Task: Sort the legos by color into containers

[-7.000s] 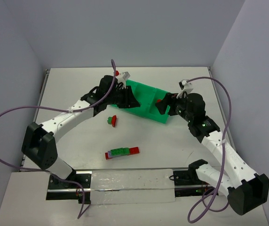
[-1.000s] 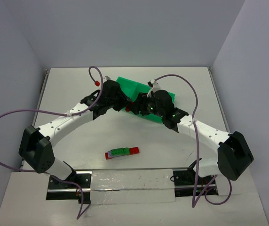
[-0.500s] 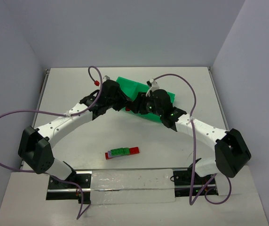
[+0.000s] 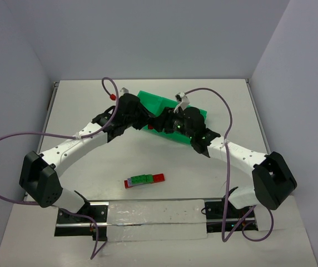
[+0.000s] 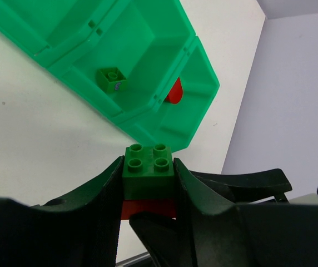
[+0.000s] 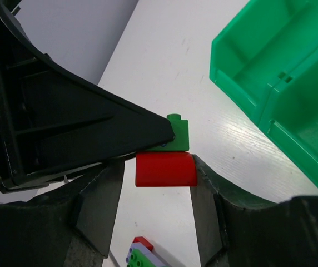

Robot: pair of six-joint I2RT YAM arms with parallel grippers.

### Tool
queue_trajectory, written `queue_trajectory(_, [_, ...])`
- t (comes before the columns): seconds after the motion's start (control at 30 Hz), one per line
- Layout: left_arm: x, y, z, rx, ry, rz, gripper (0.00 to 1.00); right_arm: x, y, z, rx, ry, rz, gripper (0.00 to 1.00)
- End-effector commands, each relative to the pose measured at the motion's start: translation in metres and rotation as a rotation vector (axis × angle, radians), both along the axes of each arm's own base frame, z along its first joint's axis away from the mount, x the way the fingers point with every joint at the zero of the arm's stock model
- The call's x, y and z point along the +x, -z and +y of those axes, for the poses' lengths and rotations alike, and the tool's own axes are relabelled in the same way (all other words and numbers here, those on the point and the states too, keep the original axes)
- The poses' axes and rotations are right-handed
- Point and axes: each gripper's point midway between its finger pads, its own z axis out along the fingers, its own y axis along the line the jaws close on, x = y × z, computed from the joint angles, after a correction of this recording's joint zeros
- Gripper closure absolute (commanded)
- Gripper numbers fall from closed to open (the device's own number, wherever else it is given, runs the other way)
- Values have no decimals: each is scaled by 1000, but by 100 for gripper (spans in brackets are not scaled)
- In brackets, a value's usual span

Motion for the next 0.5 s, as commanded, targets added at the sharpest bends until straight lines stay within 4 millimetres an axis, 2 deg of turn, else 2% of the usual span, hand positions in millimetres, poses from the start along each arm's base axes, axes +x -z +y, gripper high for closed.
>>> queue_trajectory(0.0, [-6, -21, -8, -54, 41, -34, 100, 7, -39, 8, 126, -11, -100, 50])
queue_trajectory(0.03, [-6, -22, -9, -56, 42, -36, 100, 7, -40, 8, 138, -11, -99, 54])
queue_trajectory(0.07, [-6, -23, -9, -57, 43, -37, 100, 7, -41, 8, 148, -10, -97, 62])
queue_trajectory(0.1, [-6, -23, -9, -56, 43, -37, 100, 7, -40, 8, 157, -10, -94, 77])
queue_trajectory(0.13, [-7, -23, -8, -54, 42, -38, 100, 6, -40, 7, 165, -6, -90, 89])
queue_trajectory(0.2, [-6, -24, -4, -45, 32, -40, 100, 6, -39, 4, 171, 4, -84, 98])
queue_trajectory(0.37, [-4, -24, 3, -22, 8, -47, 100, 7, -28, -11, 152, 58, -63, 100])
queue_trajectory(0.47, [2, -24, 12, 8, -15, -50, 100, 9, -15, -35, 75, 144, -36, 100])
